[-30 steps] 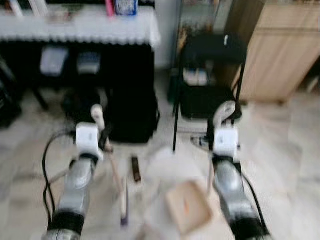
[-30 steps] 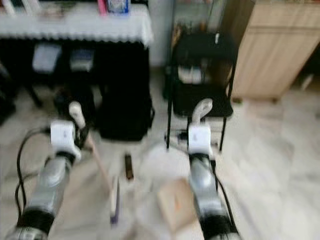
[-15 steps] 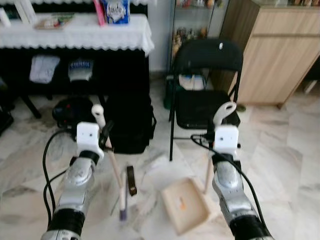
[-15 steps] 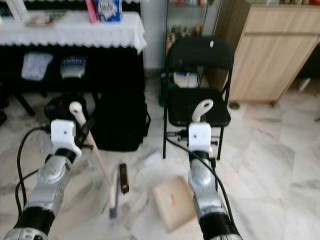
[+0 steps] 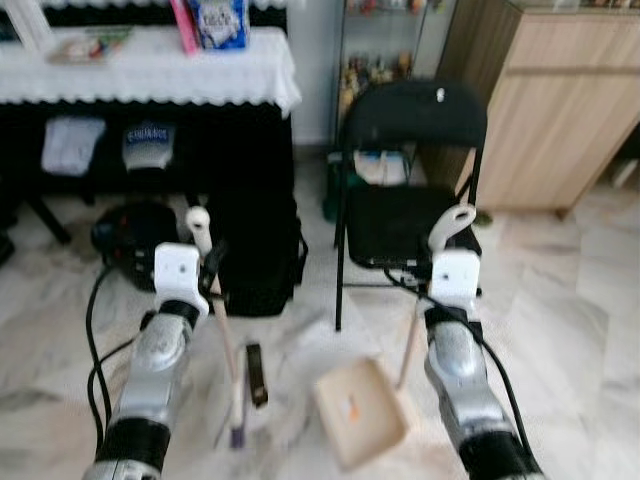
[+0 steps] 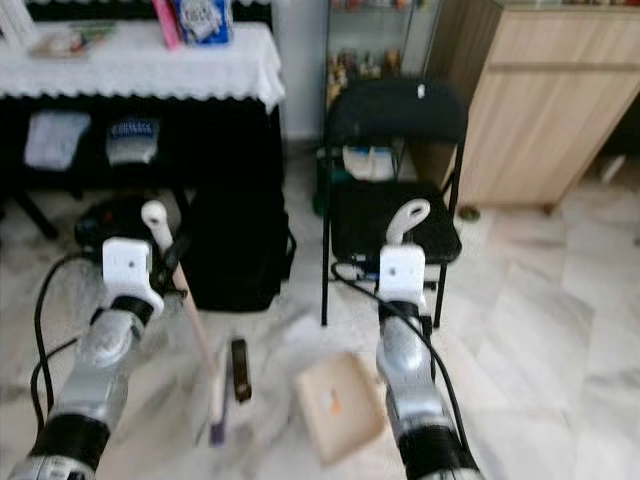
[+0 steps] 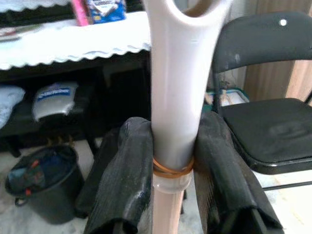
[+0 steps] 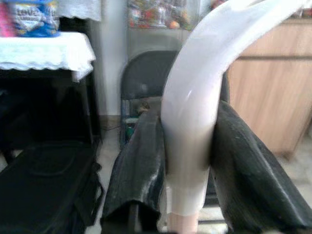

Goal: Sweep floor

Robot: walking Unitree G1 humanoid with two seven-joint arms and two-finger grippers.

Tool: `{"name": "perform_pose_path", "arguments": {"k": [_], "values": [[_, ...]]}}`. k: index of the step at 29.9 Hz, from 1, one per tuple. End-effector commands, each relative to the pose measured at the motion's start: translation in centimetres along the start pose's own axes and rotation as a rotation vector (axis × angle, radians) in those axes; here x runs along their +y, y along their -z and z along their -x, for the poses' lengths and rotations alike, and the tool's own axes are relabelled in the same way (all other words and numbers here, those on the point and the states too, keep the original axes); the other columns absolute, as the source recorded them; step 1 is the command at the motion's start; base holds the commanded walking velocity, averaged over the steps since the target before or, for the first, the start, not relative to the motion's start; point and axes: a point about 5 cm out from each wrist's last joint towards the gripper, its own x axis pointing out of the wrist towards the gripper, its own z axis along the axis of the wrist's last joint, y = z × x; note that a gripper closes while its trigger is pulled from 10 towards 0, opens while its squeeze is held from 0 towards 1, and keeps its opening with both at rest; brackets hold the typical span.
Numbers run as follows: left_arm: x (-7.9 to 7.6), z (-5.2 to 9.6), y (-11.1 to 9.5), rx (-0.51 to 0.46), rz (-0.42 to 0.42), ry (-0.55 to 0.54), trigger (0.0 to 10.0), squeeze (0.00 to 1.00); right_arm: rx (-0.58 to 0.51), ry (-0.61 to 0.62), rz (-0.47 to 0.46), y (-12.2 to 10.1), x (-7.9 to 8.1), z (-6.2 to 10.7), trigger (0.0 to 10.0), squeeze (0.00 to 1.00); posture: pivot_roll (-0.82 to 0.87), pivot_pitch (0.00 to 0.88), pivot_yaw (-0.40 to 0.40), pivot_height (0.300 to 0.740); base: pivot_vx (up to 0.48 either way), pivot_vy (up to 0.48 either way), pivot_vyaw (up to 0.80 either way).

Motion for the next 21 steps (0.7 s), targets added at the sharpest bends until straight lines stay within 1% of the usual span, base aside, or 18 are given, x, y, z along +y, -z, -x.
{"name": "perform_pose_path", "arguments": {"k": [1,14,21], "values": [[0.25,-0.32,-1.01,-0.047,-0.018,-0.002,10.0,0.0,-0.049,0.003,-0.001,-1.08,-0.13,-0.5,10.0,0.0,-0.04,0.055,0.008,0.74,0.3,0.0,0.0],[0.5,-0.34,-1.05,-0.05,-0.015,-0.023,10.0,0.0,-0.053,-0.003,0.009,-1.14,-0.11,-0.55,10.0,0.0,-0.04,0.051,0.004,0.74,0.271,0.0,0.0],[0.53,-0.32,-1.14,-0.06,-0.011,-0.029,10.0,0.0,-0.055,-0.004,0.009,-1.15,-0.13,-0.55,10.0,0.0,-0.04,0.051,0.004,0.74,0.0,0.0,0.0]]}}
